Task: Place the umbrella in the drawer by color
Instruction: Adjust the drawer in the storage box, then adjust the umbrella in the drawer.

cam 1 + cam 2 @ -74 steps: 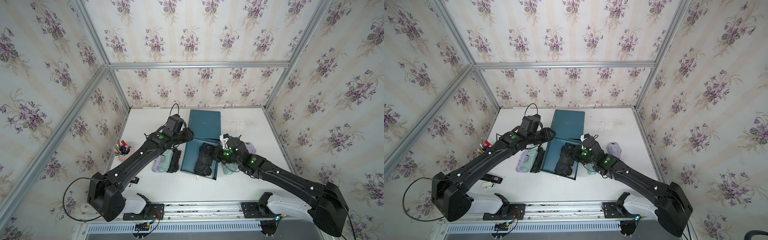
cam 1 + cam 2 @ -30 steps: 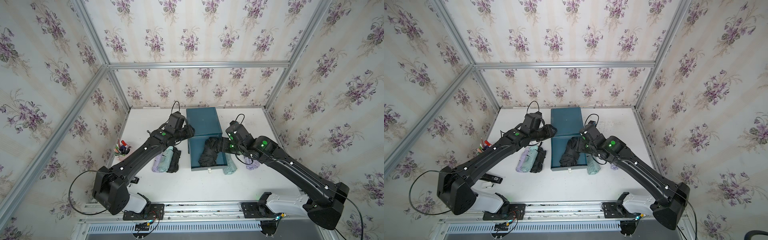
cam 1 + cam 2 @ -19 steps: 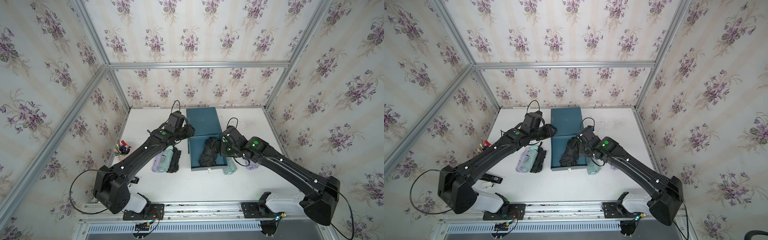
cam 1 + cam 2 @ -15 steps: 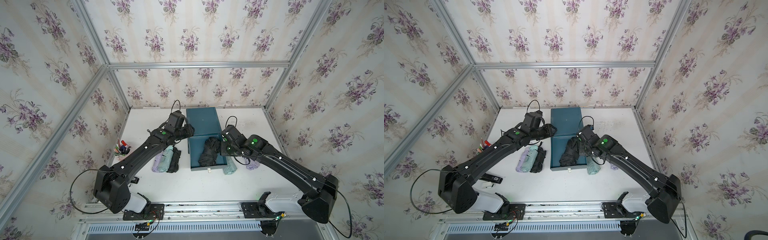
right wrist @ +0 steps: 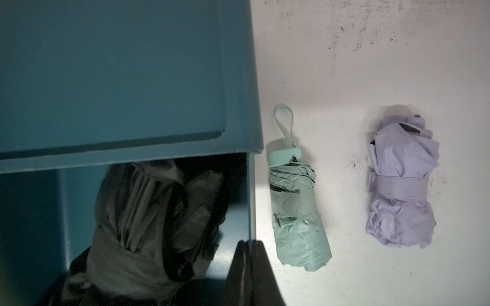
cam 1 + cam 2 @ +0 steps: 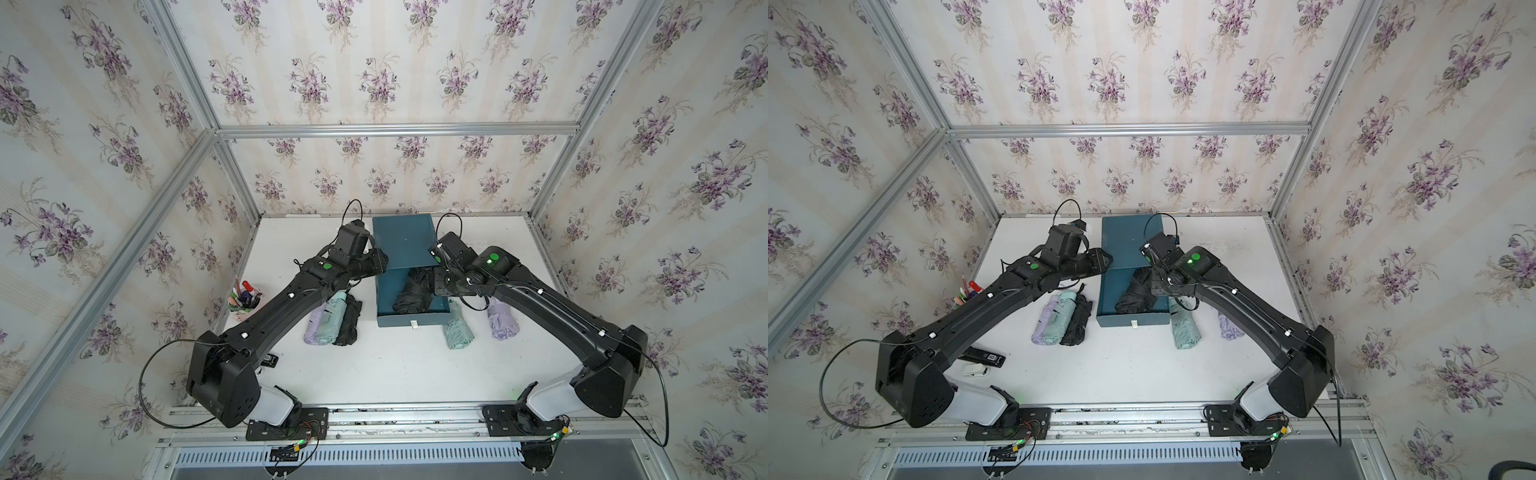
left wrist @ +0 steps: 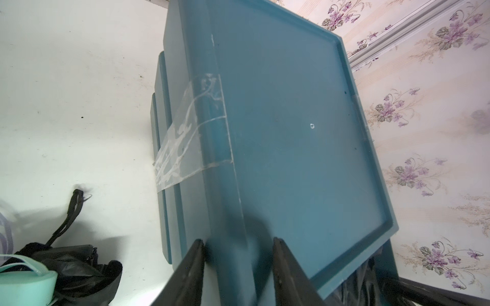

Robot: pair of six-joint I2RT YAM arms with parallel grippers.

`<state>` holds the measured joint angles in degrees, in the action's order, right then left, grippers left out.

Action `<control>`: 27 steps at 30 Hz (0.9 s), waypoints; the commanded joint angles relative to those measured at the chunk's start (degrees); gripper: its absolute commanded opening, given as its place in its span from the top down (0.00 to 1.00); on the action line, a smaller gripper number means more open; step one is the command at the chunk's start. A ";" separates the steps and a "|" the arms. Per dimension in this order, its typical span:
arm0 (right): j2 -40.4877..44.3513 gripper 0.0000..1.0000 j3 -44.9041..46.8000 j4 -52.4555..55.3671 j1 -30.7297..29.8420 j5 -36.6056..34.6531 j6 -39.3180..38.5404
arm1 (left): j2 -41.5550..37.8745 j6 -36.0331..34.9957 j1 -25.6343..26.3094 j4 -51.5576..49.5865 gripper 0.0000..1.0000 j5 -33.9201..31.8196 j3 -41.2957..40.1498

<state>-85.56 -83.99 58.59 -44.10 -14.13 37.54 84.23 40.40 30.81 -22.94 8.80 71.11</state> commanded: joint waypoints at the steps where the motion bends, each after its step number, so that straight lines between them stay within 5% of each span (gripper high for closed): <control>1: 1.60 0.96 2.23 -5.89 -0.03 0.68 0.52 | 0.47 -2.32 0.22 -13.97 0.60 1.91 -1.10; 4: 3.22 0.68 2.61 -5.40 -0.43 -0.47 0.78 | 0.31 -2.19 0.19 -13.97 0.60 1.91 -1.32; 11: 3.20 0.44 -4.19 -3.61 -9.17 -7.92 1.38 | 0.59 -1.20 0.22 -13.85 0.59 1.93 -1.45; 14: 0.84 0.34 -3.93 -5.60 -10.75 -5.21 2.36 | 0.61 -1.19 0.22 -13.95 0.59 1.88 -1.16; 21: -3.29 0.22 -0.44 -9.44 -8.54 -5.55 5.72 | 0.66 -1.48 0.22 -14.50 0.59 1.69 -0.40; 27: -2.29 0.14 4.82 -20.54 -5.31 8.00 5.19 | 0.89 -2.05 0.21 -14.34 0.60 2.72 -0.34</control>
<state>-88.20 -80.23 44.84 -50.09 -13.47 42.13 84.23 40.01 30.83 -24.25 9.89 71.66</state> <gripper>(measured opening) 0.863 0.402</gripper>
